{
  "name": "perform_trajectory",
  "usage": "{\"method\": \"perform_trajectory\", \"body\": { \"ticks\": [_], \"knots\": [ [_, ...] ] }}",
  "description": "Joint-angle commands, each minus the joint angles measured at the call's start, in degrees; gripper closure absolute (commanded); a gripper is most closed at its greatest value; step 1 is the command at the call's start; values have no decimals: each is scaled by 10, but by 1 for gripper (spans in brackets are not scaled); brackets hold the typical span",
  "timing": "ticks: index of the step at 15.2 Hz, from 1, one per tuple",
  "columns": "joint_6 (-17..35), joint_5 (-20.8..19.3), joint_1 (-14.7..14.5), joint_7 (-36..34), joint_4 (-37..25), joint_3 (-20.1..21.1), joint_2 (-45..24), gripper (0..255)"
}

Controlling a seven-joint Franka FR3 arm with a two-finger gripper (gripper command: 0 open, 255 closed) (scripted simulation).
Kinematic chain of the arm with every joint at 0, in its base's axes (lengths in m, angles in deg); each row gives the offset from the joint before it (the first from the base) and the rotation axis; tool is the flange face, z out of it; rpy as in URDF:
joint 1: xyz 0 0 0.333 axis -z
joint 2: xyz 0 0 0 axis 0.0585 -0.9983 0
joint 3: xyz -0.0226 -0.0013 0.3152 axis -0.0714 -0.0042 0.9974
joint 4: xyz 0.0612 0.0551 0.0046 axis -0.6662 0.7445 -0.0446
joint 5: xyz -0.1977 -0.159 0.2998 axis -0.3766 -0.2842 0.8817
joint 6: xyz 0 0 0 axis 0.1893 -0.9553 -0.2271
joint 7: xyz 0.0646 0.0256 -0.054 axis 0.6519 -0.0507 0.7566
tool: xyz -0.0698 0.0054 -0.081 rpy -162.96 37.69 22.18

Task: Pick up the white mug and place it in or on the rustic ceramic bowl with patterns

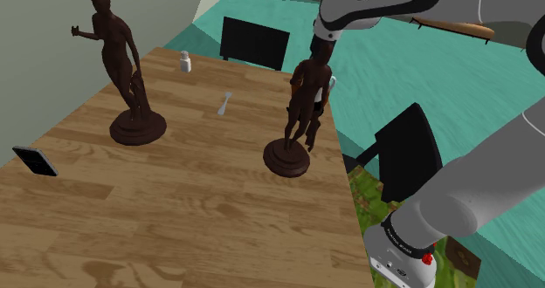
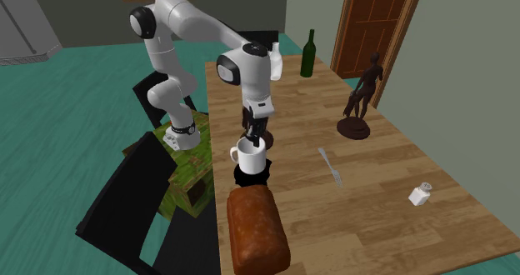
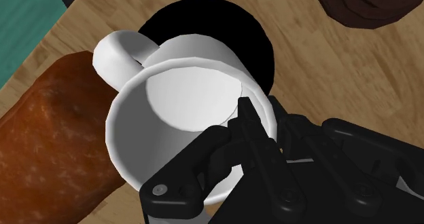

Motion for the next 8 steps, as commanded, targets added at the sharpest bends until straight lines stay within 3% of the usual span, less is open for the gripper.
{"method": "perform_trajectory", "body": {
  "ticks": [1,8],
  "knots": [
    [17,0,0,-1,13,0,-4,255],
    [27,1,0,0,20,0,-7,255]
  ]
}}
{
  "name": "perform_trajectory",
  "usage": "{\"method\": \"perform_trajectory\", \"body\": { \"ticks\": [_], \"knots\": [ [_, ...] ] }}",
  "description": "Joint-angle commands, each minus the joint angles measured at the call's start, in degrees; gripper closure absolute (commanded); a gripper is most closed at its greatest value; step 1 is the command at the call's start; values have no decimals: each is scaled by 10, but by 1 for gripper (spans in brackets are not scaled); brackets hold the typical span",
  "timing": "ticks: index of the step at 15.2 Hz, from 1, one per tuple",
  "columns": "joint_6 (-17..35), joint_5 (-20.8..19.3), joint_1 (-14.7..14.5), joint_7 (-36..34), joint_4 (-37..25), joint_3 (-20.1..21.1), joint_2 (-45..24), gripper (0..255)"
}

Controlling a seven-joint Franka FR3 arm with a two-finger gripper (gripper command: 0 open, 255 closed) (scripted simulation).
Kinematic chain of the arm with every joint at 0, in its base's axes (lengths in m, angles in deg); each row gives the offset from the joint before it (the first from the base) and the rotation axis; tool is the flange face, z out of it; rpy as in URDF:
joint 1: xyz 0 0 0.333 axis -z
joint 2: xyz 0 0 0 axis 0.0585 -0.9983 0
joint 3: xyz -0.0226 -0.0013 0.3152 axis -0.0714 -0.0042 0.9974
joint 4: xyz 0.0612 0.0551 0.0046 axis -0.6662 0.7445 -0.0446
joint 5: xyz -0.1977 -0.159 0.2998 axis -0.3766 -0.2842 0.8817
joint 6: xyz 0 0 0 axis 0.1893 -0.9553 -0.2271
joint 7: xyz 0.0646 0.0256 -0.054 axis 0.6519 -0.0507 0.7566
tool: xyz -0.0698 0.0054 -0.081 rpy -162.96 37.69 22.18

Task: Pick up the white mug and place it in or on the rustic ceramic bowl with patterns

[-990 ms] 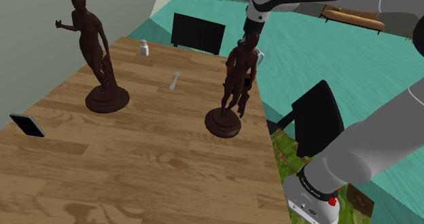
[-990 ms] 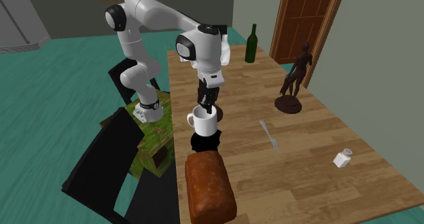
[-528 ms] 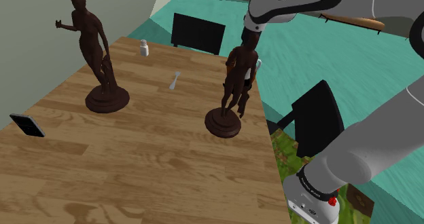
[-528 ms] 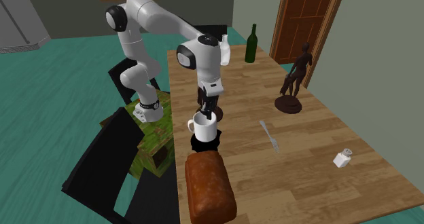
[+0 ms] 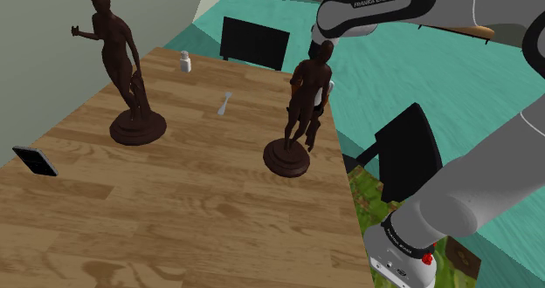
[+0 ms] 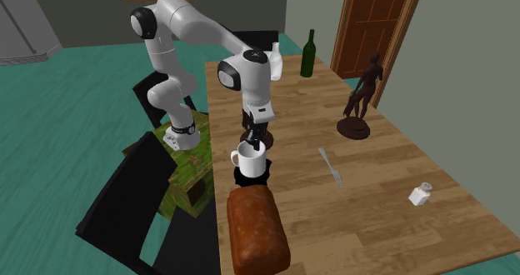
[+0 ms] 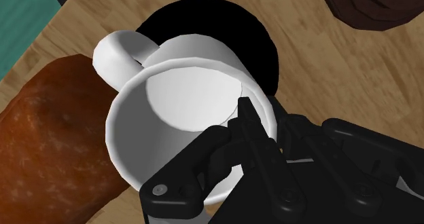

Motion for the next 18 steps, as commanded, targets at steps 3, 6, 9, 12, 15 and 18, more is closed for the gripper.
{"method": "perform_trajectory", "body": {
  "ticks": [3,6,9,12,15,18],
  "knots": [
    [0,0,0,0,0,0,0,0],
    [0,0,0,0,0,0,0,0],
    [-19,-1,0,0,-13,0,6,0],
    [-71,-1,0,-1,-55,0,17,0],
    [-71,-1,0,-1,-55,0,17,0],
    [-71,-1,0,-1,-55,0,17,0]
  ]
}}
